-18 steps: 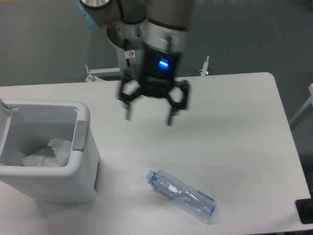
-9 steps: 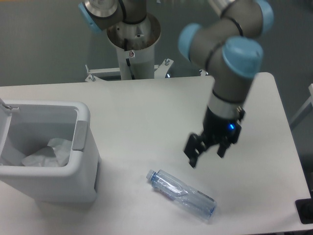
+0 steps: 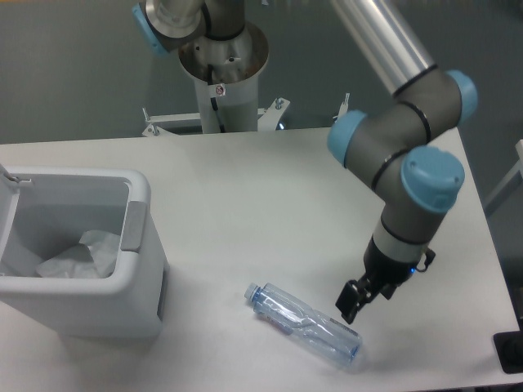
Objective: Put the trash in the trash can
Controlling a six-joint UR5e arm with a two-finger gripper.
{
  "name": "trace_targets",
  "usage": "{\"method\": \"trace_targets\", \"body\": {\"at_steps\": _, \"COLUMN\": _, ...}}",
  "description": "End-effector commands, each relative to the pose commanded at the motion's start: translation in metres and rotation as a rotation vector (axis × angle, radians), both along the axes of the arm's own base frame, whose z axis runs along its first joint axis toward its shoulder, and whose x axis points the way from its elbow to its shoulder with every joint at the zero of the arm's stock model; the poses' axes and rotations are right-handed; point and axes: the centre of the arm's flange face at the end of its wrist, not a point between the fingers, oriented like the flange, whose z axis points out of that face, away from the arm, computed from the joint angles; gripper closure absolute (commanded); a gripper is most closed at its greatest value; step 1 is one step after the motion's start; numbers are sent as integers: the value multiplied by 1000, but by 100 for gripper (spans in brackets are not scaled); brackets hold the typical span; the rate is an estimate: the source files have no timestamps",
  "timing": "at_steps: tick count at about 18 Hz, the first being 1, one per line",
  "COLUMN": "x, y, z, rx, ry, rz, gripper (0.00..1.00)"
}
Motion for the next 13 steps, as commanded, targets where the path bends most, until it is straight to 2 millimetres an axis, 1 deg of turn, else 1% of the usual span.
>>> {"method": "trace_targets", "body": {"at_steps": 3, "x": -1, "y": 2, "z": -13, "rx": -19, "ry": -13, "rz": 17, "gripper": 0}}
{"method": "trace_targets", "body": {"at_steps": 5, "x": 6, "y": 15, "z": -20, "rx": -27, "ry": -12, "rz": -1, "gripper": 0}}
{"method": "trace_targets", "body": {"at_steps": 6, "x": 7, "y": 18, "z": -25, "rx": -30, "ry": -17, "rz": -5, "gripper": 0}}
{"method": "trace_targets", "body": {"at_steps": 8, "x": 7, "y": 27, "z": -40, "rx": -42, "ry": -26, "rz": -16, "gripper": 0}}
{"method": "trace_targets", "body": {"at_steps": 10, "x": 8, "y": 33, "z": -44, "rx": -53, "ry": -19, "rz": -22, "gripper": 0}}
{"method": "trace_targets", "body": {"at_steps": 11, "x": 11, "y": 37, "z": -49, "rx": -61, "ry": -20, "rz": -28, "gripper": 0}}
{"method": "trace_targets", "body": {"at_steps": 13, "x": 11, "y": 38, "z": -55, "rx": -70, "ry": -22, "rz": -31, "gripper": 0}}
